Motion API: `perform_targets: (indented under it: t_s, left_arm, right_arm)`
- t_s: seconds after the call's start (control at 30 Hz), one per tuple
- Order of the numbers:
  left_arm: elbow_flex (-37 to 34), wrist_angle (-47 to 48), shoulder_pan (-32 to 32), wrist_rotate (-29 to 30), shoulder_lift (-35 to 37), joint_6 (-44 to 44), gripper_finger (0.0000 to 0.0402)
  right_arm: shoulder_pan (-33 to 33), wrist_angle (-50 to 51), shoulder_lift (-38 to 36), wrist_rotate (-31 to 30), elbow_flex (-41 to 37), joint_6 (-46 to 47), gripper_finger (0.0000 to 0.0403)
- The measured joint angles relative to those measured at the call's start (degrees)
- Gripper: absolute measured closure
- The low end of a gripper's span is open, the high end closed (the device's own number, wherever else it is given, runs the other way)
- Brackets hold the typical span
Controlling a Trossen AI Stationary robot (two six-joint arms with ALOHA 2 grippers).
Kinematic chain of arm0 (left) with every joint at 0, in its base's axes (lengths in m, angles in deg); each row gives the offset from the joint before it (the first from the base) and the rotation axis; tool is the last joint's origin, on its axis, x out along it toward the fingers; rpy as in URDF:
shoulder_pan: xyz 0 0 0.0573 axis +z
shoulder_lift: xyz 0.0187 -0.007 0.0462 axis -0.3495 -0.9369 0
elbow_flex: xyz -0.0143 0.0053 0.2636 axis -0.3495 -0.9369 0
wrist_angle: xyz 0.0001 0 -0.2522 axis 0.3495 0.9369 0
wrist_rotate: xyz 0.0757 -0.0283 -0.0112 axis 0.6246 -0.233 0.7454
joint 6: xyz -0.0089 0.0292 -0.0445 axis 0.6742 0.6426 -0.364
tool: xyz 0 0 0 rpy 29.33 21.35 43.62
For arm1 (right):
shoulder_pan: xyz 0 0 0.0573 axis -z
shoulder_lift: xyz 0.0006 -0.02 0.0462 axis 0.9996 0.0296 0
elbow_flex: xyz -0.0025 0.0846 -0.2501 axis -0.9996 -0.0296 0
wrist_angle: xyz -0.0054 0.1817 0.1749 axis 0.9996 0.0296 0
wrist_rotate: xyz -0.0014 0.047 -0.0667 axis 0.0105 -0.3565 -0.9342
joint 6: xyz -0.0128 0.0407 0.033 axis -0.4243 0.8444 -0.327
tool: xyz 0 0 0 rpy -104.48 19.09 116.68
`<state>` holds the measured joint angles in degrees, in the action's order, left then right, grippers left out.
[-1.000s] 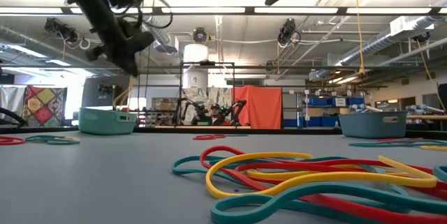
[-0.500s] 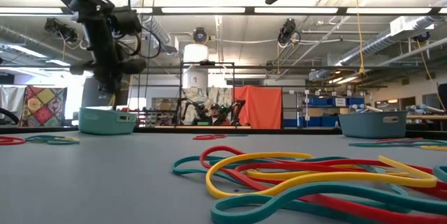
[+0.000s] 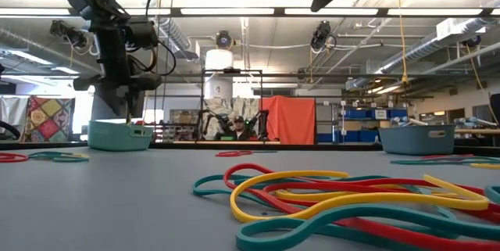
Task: Sort rubber bands into baskets
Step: Put the yellow rubber band into the green bin
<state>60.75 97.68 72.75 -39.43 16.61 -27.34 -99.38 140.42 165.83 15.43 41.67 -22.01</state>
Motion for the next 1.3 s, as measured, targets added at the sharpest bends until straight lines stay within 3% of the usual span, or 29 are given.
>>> perform_targets:
  t_s: [0.17, 0.47, 0.63, 0.83, 1.03, 1.2, 1.3]
  left_arm:
    - [0.0, 1.16, -0.02, -0.18, 0.71, 0.02, 0.0191]
    - [0.02, 1.54, -0.14, 2.15, 6.04, -0.8, 0.0188]
    - [0.02, 1.83, -1.08, -5.24, 6.63, 0.1, 0.0188]
    - [0.02, -5.62, -8.35, -11.6, 6.6, 6.05, 0.0188]
    - [0.02, -16.45, -17.62, -18.51, 6.6, 5.94, 0.0188]
    - [0.02, -23.06, -25.08, -19.59, 6.6, 5.7, 0.0188]
    - [0.02, -26.01, -28.43, -19.28, 6.6, 6.09, 0.0188]
  right_arm:
    - [0.42, 3.22, 0.0, -1.97, 0.0, -5.87, 0.0255]
    - [1.25, 5.41, 0.04, -1.37, -3.64, -5.21, 0.0255]
    - [1.02, 3.03, 0.07, 0.57, -9.29, -3.21, 0.0255]
    - [0.63, -0.23, 0.09, 2.28, -20.78, -1.76, 0.0255]
    - [0.45, -0.36, 0.09, 6.53, -29.48, 2.14, 0.0259]
    - [-3.39, -2.57, 0.09, 13.23, -34.17, 5.78, 0.0269]
    - [-6.32, -5.16, 0.09, 13.63, -35.64, 8.43, 0.0273]
